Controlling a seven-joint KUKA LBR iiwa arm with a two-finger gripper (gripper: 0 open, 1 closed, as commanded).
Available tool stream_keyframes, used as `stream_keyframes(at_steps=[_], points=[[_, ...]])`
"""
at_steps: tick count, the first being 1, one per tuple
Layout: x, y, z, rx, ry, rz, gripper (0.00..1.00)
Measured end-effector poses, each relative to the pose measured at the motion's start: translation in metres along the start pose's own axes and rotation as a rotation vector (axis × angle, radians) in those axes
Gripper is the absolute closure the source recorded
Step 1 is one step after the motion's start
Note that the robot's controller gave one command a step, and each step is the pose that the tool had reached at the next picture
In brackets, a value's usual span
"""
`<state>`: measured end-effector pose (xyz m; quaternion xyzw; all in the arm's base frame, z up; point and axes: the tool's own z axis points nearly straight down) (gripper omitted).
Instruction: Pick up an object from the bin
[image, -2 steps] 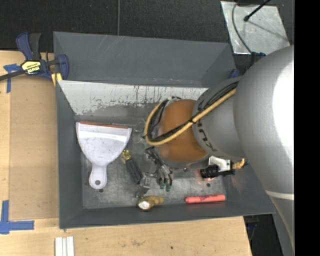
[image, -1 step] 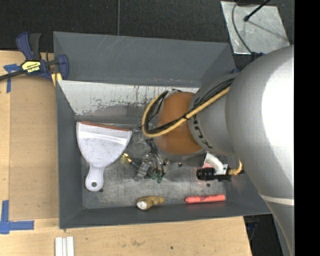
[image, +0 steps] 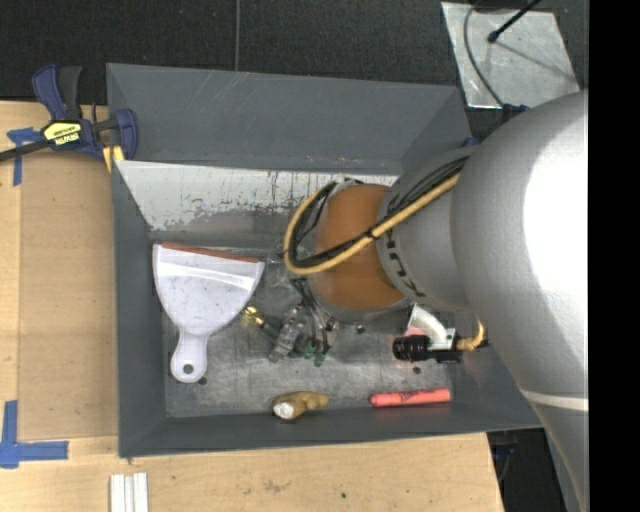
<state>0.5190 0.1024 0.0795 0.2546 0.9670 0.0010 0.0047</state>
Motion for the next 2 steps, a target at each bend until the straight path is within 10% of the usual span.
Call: stream_keyframes(at_steps=[2], points=[[-0.012,-0.003,-0.087,0.004,0.007,0.015,1.0]])
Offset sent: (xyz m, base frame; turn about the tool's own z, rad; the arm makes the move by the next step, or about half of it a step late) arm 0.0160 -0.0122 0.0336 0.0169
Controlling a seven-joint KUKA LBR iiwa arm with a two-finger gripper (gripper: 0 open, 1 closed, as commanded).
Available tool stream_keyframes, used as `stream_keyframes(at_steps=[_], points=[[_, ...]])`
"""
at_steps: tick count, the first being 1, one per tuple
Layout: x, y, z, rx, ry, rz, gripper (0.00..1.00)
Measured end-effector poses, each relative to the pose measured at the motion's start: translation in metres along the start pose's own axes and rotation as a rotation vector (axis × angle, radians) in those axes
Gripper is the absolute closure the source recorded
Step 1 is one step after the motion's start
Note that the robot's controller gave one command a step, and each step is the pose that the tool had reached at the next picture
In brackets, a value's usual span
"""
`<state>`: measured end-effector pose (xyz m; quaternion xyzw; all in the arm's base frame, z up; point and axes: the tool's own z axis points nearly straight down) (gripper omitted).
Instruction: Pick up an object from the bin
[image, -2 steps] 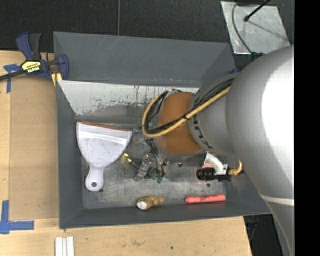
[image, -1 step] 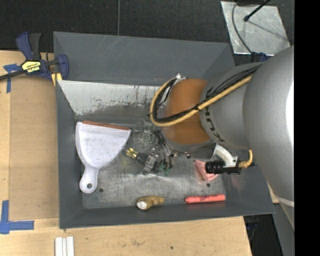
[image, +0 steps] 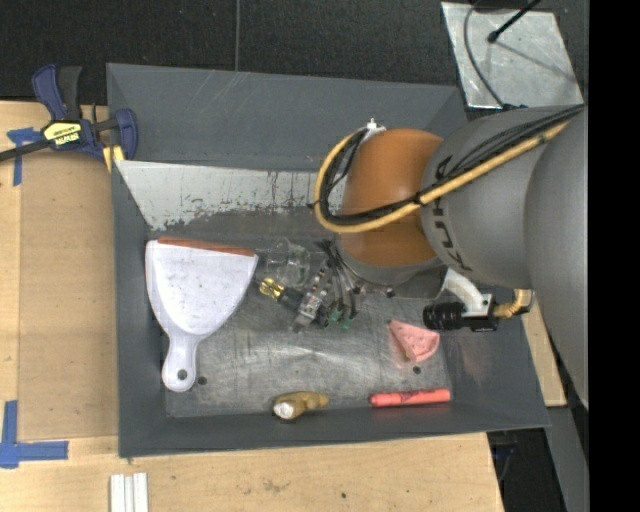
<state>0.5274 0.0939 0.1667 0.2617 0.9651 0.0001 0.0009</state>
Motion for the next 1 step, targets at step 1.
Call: stream_keyframes(at_steps=[1], points=[[-0.0004,-0.0014,-0.0018,-0.003,-0.003,-0.001,1.0]])
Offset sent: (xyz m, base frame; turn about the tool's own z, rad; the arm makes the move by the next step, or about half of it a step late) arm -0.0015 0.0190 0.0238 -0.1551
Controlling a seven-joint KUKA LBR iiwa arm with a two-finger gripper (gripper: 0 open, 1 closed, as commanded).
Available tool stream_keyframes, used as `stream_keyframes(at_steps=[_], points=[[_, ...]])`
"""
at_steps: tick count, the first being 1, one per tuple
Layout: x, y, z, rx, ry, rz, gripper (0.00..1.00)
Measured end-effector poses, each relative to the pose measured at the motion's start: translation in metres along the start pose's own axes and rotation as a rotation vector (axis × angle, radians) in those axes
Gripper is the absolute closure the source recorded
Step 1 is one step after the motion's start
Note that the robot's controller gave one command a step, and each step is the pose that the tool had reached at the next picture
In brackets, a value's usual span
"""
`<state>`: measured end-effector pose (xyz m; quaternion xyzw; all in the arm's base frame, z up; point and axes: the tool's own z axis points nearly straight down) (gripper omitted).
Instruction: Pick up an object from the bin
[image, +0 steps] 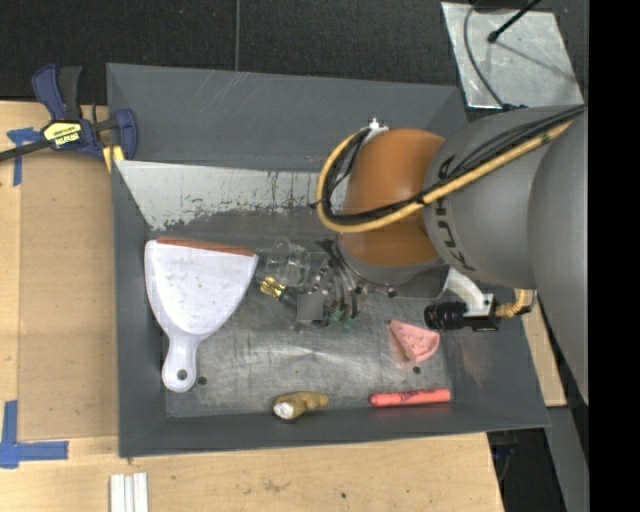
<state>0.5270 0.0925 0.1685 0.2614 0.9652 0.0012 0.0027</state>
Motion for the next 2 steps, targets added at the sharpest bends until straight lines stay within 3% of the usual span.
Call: stream_keyframes(at_steps=[1,2], points=[[0.0,-0.006,0.045,0.009,0.007,-0.025,1.0],[0.001,-0.011,0.001,0.011,0.012,-0.053,1.0]])
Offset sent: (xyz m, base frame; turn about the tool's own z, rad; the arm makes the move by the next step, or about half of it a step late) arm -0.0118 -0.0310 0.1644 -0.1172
